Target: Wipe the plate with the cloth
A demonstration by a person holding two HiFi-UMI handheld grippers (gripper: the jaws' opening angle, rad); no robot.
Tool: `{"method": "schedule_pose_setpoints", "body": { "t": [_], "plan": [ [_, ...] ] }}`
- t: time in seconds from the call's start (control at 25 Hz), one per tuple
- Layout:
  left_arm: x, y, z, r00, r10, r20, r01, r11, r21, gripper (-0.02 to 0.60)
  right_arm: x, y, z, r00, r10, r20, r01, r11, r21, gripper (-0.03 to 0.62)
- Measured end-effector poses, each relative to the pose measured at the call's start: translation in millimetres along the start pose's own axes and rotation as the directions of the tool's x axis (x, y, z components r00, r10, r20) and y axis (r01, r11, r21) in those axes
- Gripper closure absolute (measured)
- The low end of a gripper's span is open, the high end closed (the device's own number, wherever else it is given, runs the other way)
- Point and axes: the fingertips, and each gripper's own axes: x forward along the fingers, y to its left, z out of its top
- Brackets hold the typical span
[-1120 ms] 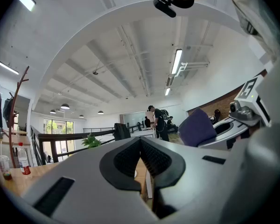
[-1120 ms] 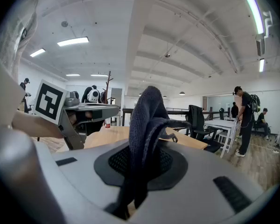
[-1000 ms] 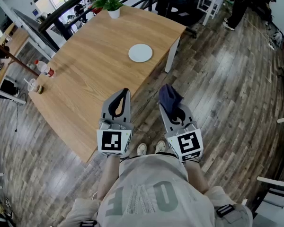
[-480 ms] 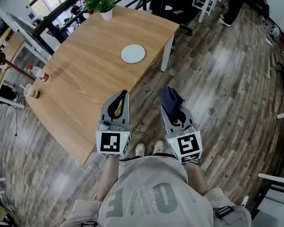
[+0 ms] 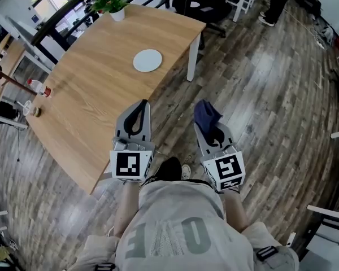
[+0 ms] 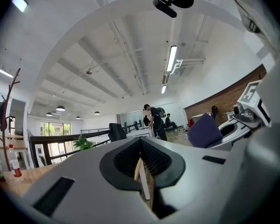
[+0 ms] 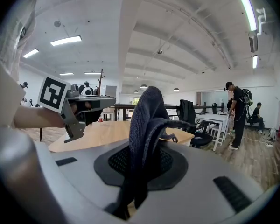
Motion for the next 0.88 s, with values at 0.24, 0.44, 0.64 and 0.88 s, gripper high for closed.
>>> {"method": "schedule_pose_setpoints", "body": {
  "t": [0.24,0.44,0.64,0.88],
  "plan": [
    [15.6,19.3,-21.2,0.998,0.051,-0.035,-0.052,0.998,-0.042,0.574,10.9,-8.5,-4.1,1.0,0.022,0.005,-0.022,0.999,0.027,0.534],
    [59.1,39.7,-34.6,0.997,0.072,-0.037,-0.074,0.996,-0.058,0.574,47.6,-37.4,-3.3,1.0,0.019,-0.021,-0.018,0.999,0.027,0.534],
    [106.1,87.5,-49.0,0.993,0.106,-0.044,-0.11,0.99,-0.086,0.574,117.8,-62.8,22.1,0.999,0.046,-0.024,-0.046,0.999,-0.006,0.534],
    [158.0,149.8,-52.2,0.99,0.139,-0.033,-0.142,0.984,-0.105,0.574,203.6,-77.3,59.5,0.995,0.095,-0.017,-0.095,0.995,-0.042,0.534]
  ]
}}
